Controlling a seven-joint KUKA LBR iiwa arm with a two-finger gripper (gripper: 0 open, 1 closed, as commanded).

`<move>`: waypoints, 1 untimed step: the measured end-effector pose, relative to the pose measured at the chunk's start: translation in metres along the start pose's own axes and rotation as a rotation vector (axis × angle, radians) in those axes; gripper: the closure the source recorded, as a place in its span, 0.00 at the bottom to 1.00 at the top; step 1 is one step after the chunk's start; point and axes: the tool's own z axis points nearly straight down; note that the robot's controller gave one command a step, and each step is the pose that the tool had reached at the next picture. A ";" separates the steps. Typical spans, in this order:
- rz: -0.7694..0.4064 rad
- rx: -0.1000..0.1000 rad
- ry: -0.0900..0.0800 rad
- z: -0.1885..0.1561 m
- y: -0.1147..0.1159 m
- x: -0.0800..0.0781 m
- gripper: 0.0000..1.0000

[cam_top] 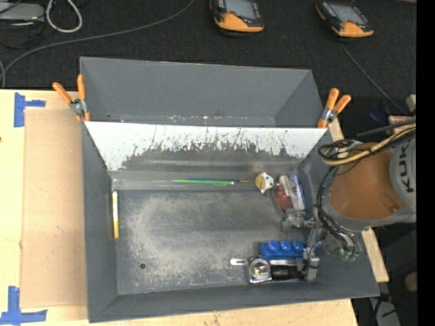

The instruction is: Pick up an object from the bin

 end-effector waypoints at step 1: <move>-0.003 0.004 -0.016 -0.047 0.011 0.004 0.00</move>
Offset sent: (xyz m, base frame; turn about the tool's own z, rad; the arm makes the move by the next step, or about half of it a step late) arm -0.0053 0.0182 0.0319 -0.0479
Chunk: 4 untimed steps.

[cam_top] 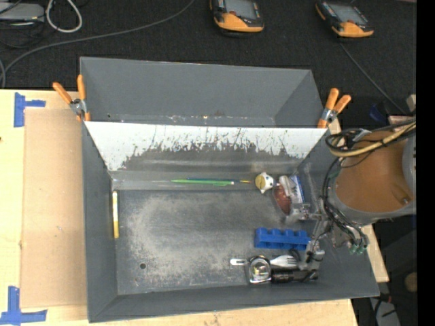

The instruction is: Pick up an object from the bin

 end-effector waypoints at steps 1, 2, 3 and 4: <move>-0.042 -0.005 0.016 0.017 0.007 0.002 0.00; 0.025 0.000 0.005 0.043 0.005 -0.008 0.00; -0.078 -0.003 0.007 0.044 0.013 -0.012 1.00; -0.079 -0.003 0.007 0.044 0.014 -0.012 1.00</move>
Offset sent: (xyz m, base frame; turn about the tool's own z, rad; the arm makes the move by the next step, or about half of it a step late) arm 0.0071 0.0067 -0.0456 0.0255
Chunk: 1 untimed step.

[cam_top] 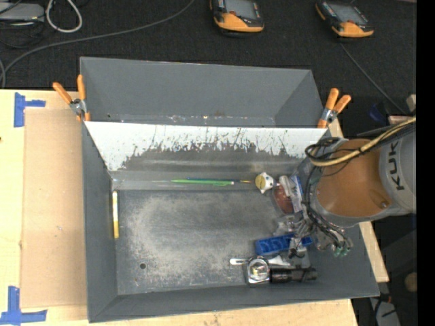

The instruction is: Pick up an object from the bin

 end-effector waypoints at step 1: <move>-0.001 -0.001 0.003 -0.020 0.001 0.001 1.00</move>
Offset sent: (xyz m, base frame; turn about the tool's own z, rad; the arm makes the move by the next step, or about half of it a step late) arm -0.0010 0.0005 0.0188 -0.0011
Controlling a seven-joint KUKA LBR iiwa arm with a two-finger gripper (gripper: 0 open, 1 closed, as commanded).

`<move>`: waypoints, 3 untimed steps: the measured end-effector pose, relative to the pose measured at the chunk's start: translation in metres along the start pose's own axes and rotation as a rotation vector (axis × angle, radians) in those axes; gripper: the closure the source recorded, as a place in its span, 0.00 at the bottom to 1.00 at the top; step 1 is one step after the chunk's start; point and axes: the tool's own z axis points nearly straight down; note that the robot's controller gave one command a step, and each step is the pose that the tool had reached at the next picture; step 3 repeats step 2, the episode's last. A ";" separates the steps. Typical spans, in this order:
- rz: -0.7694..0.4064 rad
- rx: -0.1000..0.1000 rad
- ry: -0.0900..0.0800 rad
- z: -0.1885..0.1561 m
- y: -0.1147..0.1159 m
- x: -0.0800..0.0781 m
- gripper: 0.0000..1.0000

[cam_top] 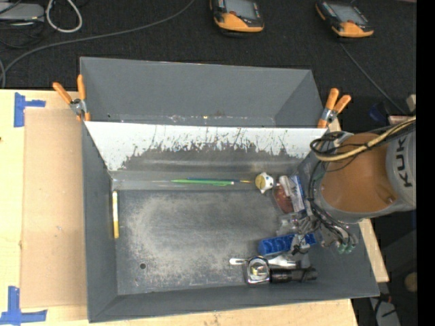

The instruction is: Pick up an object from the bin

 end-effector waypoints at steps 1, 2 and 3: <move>-0.001 0.000 0.000 -0.024 0.000 0.000 1.00; -0.003 -0.001 0.001 -0.046 0.001 0.000 1.00; -0.003 -0.001 0.001 -0.046 0.001 0.000 1.00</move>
Offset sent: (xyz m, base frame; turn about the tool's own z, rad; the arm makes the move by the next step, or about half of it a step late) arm 0.0004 0.0001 0.0562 -0.0005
